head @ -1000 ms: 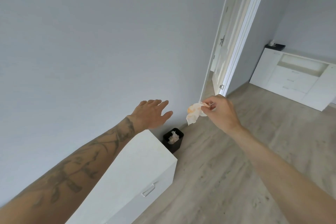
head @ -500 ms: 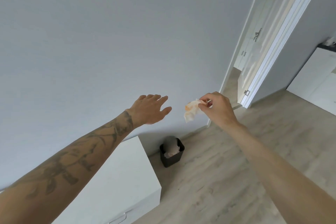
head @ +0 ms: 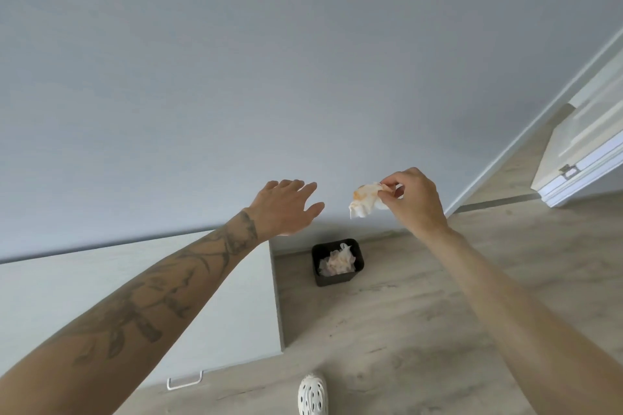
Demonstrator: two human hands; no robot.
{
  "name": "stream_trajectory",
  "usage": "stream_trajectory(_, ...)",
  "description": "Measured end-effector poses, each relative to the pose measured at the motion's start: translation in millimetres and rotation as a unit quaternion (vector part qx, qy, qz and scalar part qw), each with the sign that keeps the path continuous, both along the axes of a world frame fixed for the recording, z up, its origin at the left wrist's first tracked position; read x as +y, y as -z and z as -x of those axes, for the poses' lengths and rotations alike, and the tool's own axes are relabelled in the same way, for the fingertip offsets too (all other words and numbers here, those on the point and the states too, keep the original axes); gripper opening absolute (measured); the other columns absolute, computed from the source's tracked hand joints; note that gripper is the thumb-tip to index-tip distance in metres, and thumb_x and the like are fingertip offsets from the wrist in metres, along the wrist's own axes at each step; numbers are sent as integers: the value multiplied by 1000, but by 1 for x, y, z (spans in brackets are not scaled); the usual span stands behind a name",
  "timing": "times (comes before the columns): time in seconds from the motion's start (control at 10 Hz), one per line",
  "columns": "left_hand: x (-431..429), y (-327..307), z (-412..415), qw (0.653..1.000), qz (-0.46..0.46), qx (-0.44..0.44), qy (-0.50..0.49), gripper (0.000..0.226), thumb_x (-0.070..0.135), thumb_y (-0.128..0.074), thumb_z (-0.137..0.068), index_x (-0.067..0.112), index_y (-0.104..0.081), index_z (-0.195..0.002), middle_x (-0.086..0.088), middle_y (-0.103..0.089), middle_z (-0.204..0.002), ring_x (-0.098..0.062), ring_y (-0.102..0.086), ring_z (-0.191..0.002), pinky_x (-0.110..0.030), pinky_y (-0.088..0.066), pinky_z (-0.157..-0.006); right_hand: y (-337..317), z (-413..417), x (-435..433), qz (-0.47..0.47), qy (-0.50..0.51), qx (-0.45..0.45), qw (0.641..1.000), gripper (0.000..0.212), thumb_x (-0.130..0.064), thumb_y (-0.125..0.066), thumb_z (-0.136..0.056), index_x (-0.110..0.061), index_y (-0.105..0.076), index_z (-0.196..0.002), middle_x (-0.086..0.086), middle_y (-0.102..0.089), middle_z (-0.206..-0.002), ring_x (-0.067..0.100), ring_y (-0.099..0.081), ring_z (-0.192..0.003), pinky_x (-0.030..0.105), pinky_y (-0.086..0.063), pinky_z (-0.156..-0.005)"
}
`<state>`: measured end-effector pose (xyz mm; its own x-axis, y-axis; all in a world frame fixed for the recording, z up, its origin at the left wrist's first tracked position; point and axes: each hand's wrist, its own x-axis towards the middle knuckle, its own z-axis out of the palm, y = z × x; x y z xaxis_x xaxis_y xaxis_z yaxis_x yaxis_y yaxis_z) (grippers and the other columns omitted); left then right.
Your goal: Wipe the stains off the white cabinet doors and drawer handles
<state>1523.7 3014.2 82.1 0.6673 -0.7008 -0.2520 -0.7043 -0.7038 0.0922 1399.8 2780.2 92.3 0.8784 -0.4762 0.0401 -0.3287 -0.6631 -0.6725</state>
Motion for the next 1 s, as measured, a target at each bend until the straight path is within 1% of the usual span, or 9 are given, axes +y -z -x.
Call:
stream_trajectory(0.2, -39, 107, -47, 997, -32, 49, -43, 60, 56, -31, -110, 25, -31, -161, 0, -39, -164, -24, -38, -149, -41, -26, -122, 112, -59, -41, -24, -21, 71, 997, 12, -13, -71, -93, -22, -77, -98, -1, -61, -108, 18, -67, -92, 35, -53, -86)
stream_trajectory(0.3, -60, 160, -62, 995, -46, 73, -47, 58, 55, -31, -109, 22, -35, -158, -2, -44, -159, -26, -42, -145, -43, -29, -120, 174, -77, -62, -28, -40, 114, 992, 14, -12, -70, -92, -18, -78, -101, 1, -61, -110, 19, -66, -93, 34, -50, -84)
stream_trajectory(0.4, -78, 213, -71, 991, -60, 101, -58, 58, 56, -31, -109, 21, -40, -155, -4, -48, -157, -28, -43, -144, -44, -31, -120, 238, -92, -81, -34, -48, 145, 988, 13, -10, -69, -91, -14, -78, -99, 3, -61, -106, 21, -64, -93, 33, -46, -78)
stream_trajectory(0.5, -94, 273, -78, 988, -73, 117, -64, 60, 57, -30, -109, 21, -39, -156, -5, -48, -157, -28, -44, -143, -44, -31, -120, 306, -107, -98, -29, -49, 165, 985, 13, -9, -68, -88, -16, -79, -90, 1, -66, -95, 21, -61, -86, 31, -43, -65)
stream_trajectory(0.6, -107, 332, -80, 987, -80, 124, -67, 62, 57, -28, -110, 20, -36, -159, -5, -46, -159, -28, -43, -146, -44, -31, -122, 377, -115, -113, -27, -46, 183, 982, 15, -10, -69, -84, -19, -80, -89, 1, -71, -89, 21, -62, -82, 24, -37, -59)
stream_trajectory(0.7, -116, 388, -80, 984, -82, 138, -81, 62, 56, -27, -111, 20, -34, -160, -4, -44, -161, -27, -40, -149, -44, -29, -124, 447, -120, -124, -39, -43, 193, 979, 15, -12, -68, -85, -20, -79, -90, 2, -71, -92, 23, -64, -83, 27, -39, -63)
stream_trajectory(0.8, -123, 435, -80, 982, -86, 142, -92, 62, 56, -27, -111, 21, -32, -162, -3, -42, -163, -25, -37, -151, -44, -27, -126, 507, -125, -131, -41, -60, 216, 974, 17, -13, -69, -88, -22, -79, -98, 4, -68, -103, 23, -64, -91, 31, -47, -71)
stream_trajectory(0.9, -122, 465, -79, 982, -72, 139, -106, 62, 57, -27, -111, 21, -32, -162, -2, -42, -163, -25, -37, -151, -44, -26, -126, 542, -122, -133, -31, -79, 218, 972, 14, -24, -73, -94, -24, -78, -107, 3, -69, -111, 23, -68, -96, 42, -59, -82)
stream_trajectory(1.0, -118, 471, -79, 982, -69, 132, -114, 63, 58, -27, -110, 21, -34, -160, -3, -43, -162, -26, -39, -150, -45, -28, -125, 545, -120, -130, -24, -79, 205, 975, 17, -23, -73, -97, -17, -78, -112, 6, -70, -111, 24, -67, -99, 44, -58, -87)
